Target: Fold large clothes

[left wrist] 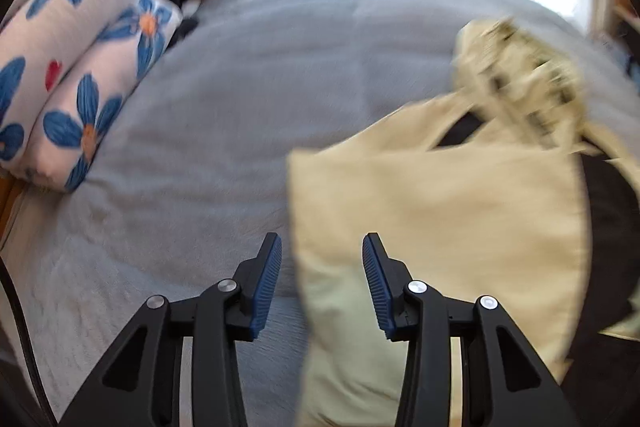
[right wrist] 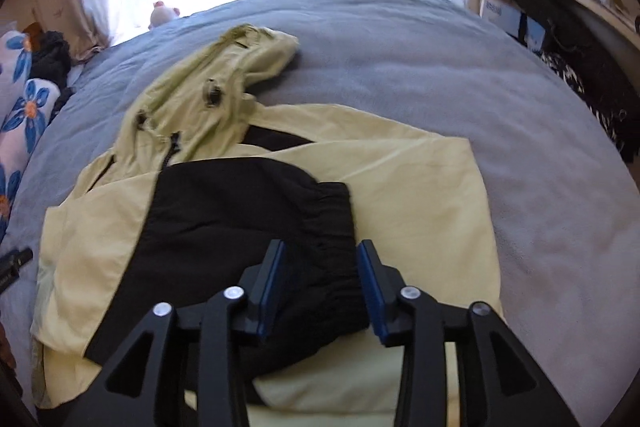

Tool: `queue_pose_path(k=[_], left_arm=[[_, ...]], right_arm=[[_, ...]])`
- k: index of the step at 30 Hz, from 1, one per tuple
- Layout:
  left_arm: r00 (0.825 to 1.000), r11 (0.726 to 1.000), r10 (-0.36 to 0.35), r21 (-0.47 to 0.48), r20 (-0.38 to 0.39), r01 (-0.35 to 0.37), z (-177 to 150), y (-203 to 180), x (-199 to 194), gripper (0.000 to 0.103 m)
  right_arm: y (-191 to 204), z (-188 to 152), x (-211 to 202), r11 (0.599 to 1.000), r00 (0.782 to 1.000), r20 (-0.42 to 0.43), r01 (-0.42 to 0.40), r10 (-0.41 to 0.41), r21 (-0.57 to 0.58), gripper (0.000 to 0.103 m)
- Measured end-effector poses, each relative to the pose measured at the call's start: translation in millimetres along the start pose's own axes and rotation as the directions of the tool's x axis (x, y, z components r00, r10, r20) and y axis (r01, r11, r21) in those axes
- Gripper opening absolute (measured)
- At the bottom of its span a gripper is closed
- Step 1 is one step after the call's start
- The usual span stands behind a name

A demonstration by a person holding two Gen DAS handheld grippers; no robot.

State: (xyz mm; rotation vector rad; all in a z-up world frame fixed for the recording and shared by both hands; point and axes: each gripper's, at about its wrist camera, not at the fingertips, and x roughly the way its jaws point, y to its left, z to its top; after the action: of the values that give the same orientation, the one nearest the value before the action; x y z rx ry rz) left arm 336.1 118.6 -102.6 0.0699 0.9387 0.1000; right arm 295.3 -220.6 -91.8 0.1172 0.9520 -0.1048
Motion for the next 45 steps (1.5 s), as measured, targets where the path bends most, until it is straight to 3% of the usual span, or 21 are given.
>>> queue_pose_path(k=[4, 5, 9, 11, 14, 18, 20, 22, 26, 34, 45], left_arm=[[0.977, 0.978, -0.207, 0.015, 0.055, 0.206, -20, -34, -29, 0.041], [0.972, 0.973, -0.23, 0.012, 0.046, 0.229, -26, -42, -30, 0.041], [0.942, 0.948, -0.319, -0.032, -0.101, 0.317, -51, -71, -9, 0.041], [0.937, 0.952, -0.305, -0.045, -0.168, 0.302, -64, -77, 6, 0.041], [0.955, 0.966, -0.259, -0.014, -0.143, 0.259, -73, -73, 13, 0.046], [0.985, 0.992, -0.128, -0.024, -0.117, 0.126, -68, -41, 22, 0.05], [0.987, 0.994, -0.099, -0.055, -0.126, 0.093, -64, -20, 31, 0.055], [0.982, 0.987, -0.141, -0.099, -0.128, 0.128, -63, -4, 37, 0.055], [0.986, 0.992, -0.091, -0.096, -0.138, 0.078, -60, 6, 39, 0.055], [0.985, 0.994, -0.062, -0.098, -0.163, 0.046, -62, 7, 19, 0.057], [0.995, 0.995, -0.076, -0.076, -0.066, 0.071, -65, 6, -57, 0.057]], right_arm=[[44, -18, -5, 0.987, 0.99, -0.056, -0.137, 0.133, -0.079, 0.046], [55, -23, -3, 0.982, 0.985, -0.068, -0.163, 0.157, -0.093, 0.046], [86, -43, 2, 0.969, 0.984, -0.086, -0.171, 0.158, -0.177, 0.046], [89, -50, 8, 0.965, 0.983, -0.11, -0.168, 0.148, -0.199, 0.046], [77, -54, 19, 0.972, 0.987, -0.134, -0.112, 0.085, -0.206, 0.046], [22, -47, 26, 0.99, 0.994, -0.106, 0.016, -0.031, -0.137, 0.046], [2, -44, 26, 0.996, 0.992, -0.122, -0.036, 0.025, -0.084, 0.039], [0, -44, 24, 0.996, 0.992, -0.122, -0.043, 0.033, -0.083, 0.035], [19, -46, 21, 0.985, 0.994, -0.105, 0.018, -0.037, -0.172, 0.038], [24, -47, 10, 0.989, 0.993, -0.116, -0.028, 0.011, -0.145, 0.038], [18, -57, -43, 0.991, 0.996, -0.077, -0.063, 0.054, -0.121, 0.038]])
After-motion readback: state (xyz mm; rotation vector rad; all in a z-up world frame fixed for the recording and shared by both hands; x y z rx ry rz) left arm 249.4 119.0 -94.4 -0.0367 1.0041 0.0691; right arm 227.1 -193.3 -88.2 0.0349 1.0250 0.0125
